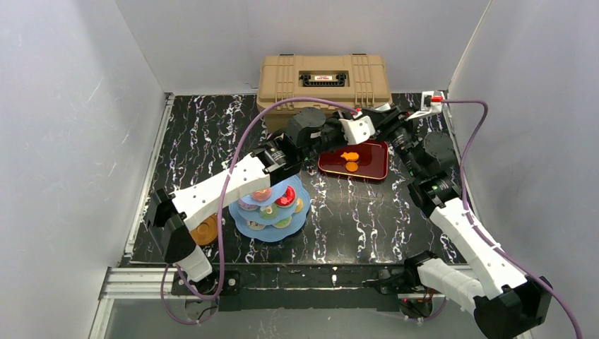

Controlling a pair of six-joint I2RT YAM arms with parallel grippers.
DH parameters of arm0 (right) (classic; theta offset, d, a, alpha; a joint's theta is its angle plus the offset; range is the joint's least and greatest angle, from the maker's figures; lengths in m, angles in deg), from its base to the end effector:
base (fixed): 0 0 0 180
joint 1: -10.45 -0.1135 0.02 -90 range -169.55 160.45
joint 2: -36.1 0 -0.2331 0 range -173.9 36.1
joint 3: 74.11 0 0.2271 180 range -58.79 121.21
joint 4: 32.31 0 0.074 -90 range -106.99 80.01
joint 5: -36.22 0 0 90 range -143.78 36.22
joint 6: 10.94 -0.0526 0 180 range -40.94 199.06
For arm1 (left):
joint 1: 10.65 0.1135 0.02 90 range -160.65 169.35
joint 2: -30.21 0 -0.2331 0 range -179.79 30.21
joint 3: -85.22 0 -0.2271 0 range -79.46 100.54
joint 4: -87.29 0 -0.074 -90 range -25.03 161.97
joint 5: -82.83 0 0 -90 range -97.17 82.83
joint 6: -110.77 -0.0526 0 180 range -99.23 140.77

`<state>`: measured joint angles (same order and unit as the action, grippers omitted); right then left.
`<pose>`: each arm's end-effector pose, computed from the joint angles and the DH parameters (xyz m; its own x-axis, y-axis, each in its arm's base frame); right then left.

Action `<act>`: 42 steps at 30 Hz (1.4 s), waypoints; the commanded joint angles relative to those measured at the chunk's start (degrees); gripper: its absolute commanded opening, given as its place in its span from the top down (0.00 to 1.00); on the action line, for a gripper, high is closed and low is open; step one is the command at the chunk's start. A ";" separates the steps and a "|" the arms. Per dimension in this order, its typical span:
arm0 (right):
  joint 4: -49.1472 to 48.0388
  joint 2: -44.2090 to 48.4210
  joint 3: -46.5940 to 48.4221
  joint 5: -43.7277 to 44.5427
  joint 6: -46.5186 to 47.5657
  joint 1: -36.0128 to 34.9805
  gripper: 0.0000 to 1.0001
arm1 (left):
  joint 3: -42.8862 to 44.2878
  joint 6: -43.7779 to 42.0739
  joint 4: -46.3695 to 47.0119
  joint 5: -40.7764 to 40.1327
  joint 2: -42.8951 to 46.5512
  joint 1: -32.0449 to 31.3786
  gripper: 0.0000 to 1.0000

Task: Serve the afternoon tea
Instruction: Adjust the clamp.

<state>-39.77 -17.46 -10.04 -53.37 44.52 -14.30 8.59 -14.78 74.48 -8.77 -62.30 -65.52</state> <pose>0.2047 0.0940 0.3815 -0.0031 0.6229 -0.7823 -0.4986 0.6772 0.5411 0.2197 -0.3097 0.3849 0.4501 0.3703 -0.8126 0.6635 0.4704 0.5818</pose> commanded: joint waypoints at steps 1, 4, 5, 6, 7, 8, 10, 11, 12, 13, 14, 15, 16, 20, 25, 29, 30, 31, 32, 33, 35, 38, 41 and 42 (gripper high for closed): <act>6.38 -0.84 4.06 -4.96 -1.07 -0.41 0.34 | 0.12 -0.12 0.78 -0.41 2.27 0.44 0.88; 8.27 -2.01 5.31 -6.73 -1.71 -0.38 0.29 | -0.25 0.13 0.54 0.45 2.94 0.49 0.89; 8.86 -2.48 5.73 -7.34 -1.91 -0.38 0.29 | -0.12 0.20 0.49 0.34 2.98 0.55 0.89; 9.42 -3.05 6.17 -7.93 -1.96 -0.38 0.28 | 0.00 0.36 0.34 0.17 3.07 0.66 0.89; 9.66 -3.51 6.43 -8.74 -2.02 -0.38 0.28 | 0.21 0.61 0.11 0.12 3.06 0.84 0.89; 9.81 -3.89 6.58 -9.70 -2.12 -0.31 0.28 | 0.42 1.06 -0.17 0.07 3.12 1.13 0.90; 10.41 -4.61 6.85 -11.44 -2.38 0.00 0.30 | 0.71 1.79 -0.75 0.16 3.21 1.79 0.90; 10.64 -4.85 6.88 -12.13 -2.60 0.19 0.31 | 0.75 1.88 -0.99 0.30 3.33 2.08 0.90; 10.76 -5.16 6.81 -12.71 -2.63 0.37 0.32 | 0.67 1.92 -1.19 0.60 3.50 2.22 0.91; 10.37 -5.23 6.65 -13.29 -2.60 0.52 0.34 | 0.37 1.85 -1.38 1.15 3.77 2.38 0.91; 9.86 -5.18 6.46 -13.66 -2.61 0.69 0.35 | 0.07 1.93 -1.65 1.54 4.08 2.52 0.91; 9.31 -5.23 6.34 -14.19 -2.56 0.86 0.36 | -0.13 2.09 -2.03 3.03 4.31 2.55 0.90; 8.98 -5.19 6.35 -14.49 -2.55 1.00 0.39 | -0.12 2.14 -2.93 4.20 4.47 2.53 0.90; 6.22 -4.70 5.78 -14.34 -2.02 1.52 0.52 | -0.67 2.62 -5.13 7.27 5.29 2.58 0.86; 3.58 -4.09 4.49 -11.26 2.19 1.61 0.64 | 0.96 4.17 -8.54 8.59 5.30 2.55 0.35; -1.02 -3.23 0.95 -8.29 6.16 1.57 0.69 | 1.74 5.93 -10.44 7.55 5.93 2.52 0.13; -1.48 -3.26 0.26 -7.56 7.29 1.57 0.70 | 1.88 6.07 -10.76 7.19 6.20 2.49 0.11; -1.97 -3.35 -0.38 -6.75 8.30 1.60 0.70 | 1.94 6.25 -11.03 6.75 6.50 2.53 0.10; -2.64 -3.57 -1.28 -6.13 9.02 1.57 0.70 | 2.00 6.44 -11.34 6.34 6.85 2.55 0.08; -3.57 -3.75 -2.10 -5.34 9.97 1.60 0.70 | 2.15 6.72 -11.71 5.77 7.28 2.57 0.07; -5.16 -4.63 -3.65 -4.11 11.61 1.51 0.71 | 2.49 7.61 -12.78 4.36 8.23 2.70 0.04; -6.54 -6.72 -5.25 -2.45 14.17 1.57 0.71 | 4.06 10.36 -15.58 2.45 9.86 3.71 0.02; -10.35 -8.86 -8.03 -0.81 16.16 1.55 0.72 | 6.49 14.54 -20.21 2.40 11.45 6.13 0.02; -11.72 -9.71 -8.93 1.31 16.79 1.55 0.72 | 7.11 15.59 -21.90 2.40 11.93 7.03 0.02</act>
<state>-41.94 -25.24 -16.64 -57.29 56.87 -12.81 11.02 -5.23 58.87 -4.66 -55.59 -61.76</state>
